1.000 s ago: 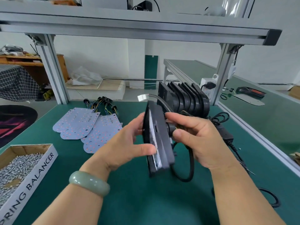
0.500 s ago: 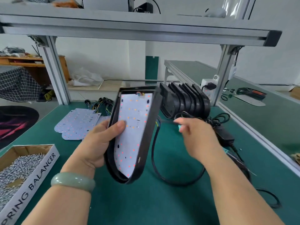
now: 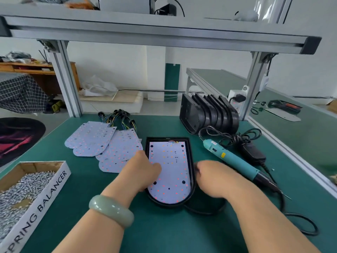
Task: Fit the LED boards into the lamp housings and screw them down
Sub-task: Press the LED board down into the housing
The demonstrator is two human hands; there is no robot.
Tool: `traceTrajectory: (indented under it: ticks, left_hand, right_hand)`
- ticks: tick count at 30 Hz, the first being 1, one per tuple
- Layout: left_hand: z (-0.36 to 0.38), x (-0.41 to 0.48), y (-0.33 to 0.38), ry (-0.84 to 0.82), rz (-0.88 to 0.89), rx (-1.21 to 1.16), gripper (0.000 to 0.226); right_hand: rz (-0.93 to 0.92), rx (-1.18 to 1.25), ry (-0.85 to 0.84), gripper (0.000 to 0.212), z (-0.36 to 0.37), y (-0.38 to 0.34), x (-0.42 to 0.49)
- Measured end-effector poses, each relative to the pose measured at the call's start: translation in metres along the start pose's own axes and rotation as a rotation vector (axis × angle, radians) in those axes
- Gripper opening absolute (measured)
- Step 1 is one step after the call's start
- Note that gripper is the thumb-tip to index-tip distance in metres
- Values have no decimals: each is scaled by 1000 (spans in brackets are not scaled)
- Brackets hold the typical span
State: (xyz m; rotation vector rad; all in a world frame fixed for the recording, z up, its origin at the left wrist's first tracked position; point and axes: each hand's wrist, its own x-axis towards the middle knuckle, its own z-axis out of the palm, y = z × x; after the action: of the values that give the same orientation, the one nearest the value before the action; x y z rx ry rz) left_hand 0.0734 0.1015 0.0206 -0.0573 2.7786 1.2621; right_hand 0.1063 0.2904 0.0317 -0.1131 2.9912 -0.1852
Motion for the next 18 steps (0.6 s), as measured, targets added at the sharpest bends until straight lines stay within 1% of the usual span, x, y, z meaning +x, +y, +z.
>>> traceTrajectory:
  ticks: [1, 2, 3, 5, 6, 7, 8, 9, 10, 12, 13, 16, 18]
  left_hand:
    - [-4, -2, 0, -34, -12, 85, 21]
    - [-9, -4, 1, -79, -33, 132, 20]
    - [-14, -6, 1, -126, -53, 156, 22]
    - [-22, -9, 1, -203, -90, 176, 23]
    - [-25, -8, 0, -229, -103, 184, 23]
    - [-26, -8, -1, -252, -107, 194, 24]
    - [-27, -8, -1, -269, -108, 203, 24]
    - [-27, -7, -1, -278, -108, 205, 25]
    - [-26, -7, -2, -277, -107, 198, 25]
    - [-23, -7, -4, -264, -101, 139, 22]
    - [-21, -6, -5, -263, -97, 83, 20]
    - [-11, -5, -6, -250, -113, -142, 16]
    - [-2, -1, -4, -182, -147, -348, 18]
  right_hand:
    - [-36, -33, -40, 35, 5, 1, -1]
    - [-40, -41, -27, 44, 7, 5, -1]
    - [-3, -35, 31, 50, 6, 9, -2]
    - [100, 7, 249, 51, 1, 20, 0]
    - [134, 86, 372, 51, 0, 24, 1]
    - [148, 222, 472, 47, -1, 25, 0]
    - [139, 389, 532, 38, 0, 20, -2]
    - [116, 556, 511, 28, 0, 12, -4]
    - [84, 682, 422, 29, 2, 1, -6]
    - [78, 811, 220, 32, 11, -17, -7]
    - [117, 854, 162, 29, 15, -22, -6]
    - [276, 1090, 99, 19, 16, -23, 4]
    - [304, 1233, 38, 13, 12, -22, 6]
